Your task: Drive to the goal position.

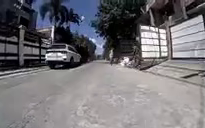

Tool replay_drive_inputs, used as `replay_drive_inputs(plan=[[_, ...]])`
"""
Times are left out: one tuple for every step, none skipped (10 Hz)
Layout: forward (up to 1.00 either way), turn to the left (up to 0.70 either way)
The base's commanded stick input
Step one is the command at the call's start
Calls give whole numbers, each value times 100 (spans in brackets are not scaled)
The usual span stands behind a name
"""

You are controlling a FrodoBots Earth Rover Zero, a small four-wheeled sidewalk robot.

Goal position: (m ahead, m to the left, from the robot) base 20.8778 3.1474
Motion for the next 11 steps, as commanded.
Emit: replay_drive_inputs(plan=[[100, 0], [100, 0], [100, 0], [100, 0], [100, 0], [100, 2], [100, 13], [100, 4], [100, 1], [100, -4], [100, -38]])
